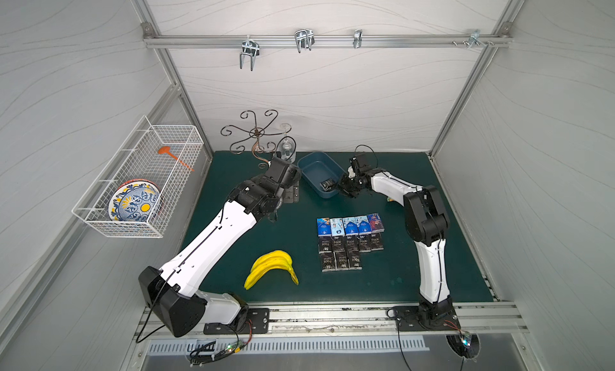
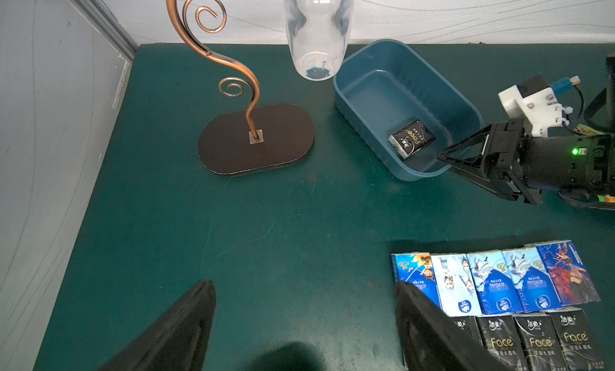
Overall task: Take the pocket tissues out of the storage box
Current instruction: Adjust the storage box at the center of the board.
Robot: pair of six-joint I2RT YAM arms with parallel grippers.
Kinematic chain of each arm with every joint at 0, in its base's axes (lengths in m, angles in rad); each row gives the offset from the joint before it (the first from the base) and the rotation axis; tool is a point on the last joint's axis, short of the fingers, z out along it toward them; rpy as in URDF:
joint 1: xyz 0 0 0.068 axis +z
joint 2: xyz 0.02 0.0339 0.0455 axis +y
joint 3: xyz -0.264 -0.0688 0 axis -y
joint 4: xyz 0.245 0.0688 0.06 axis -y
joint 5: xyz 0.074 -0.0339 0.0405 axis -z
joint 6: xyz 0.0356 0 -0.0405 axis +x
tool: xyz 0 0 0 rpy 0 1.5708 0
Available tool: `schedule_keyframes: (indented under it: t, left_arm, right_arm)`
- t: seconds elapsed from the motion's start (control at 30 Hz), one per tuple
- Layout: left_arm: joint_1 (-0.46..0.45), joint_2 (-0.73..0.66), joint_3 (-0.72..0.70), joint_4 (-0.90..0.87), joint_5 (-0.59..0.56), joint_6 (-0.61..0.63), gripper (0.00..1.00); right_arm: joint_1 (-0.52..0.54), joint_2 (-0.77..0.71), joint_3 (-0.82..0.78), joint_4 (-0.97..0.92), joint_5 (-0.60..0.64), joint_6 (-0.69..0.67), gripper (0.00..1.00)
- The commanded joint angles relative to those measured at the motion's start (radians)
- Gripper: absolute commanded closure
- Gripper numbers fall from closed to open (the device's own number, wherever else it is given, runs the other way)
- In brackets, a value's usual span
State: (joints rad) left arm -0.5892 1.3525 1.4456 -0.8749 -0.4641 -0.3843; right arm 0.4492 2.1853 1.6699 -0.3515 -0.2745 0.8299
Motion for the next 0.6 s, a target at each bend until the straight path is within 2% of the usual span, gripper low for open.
schedule_keyframes:
  t: [0.0, 0.27, 0.4, 0.57]
  left_arm:
    - [0.004, -0.019, 0.01, 0.015, -0.009, 0.013, 0.12]
    - [0.007, -0.026, 0.004, 0.016, -0.011, 0.015, 0.11]
    - [0.006, -0.023, 0.001, 0.022, -0.003, 0.012, 0.11]
    - [0.006, -0.012, 0.004, 0.024, 0.002, 0.01, 0.12]
  right_arm:
    - [-0.003, 0.032, 0.028, -0.057, 0.04, 0.005, 0.61]
    - [-0.028, 0.016, 0.062, -0.126, 0.081, -0.068, 0.83]
    - [-0.06, 0.01, 0.093, -0.181, 0.092, -0.155, 0.87]
    - [-0.075, 0.01, 0.153, -0.251, 0.131, -0.336, 0.91]
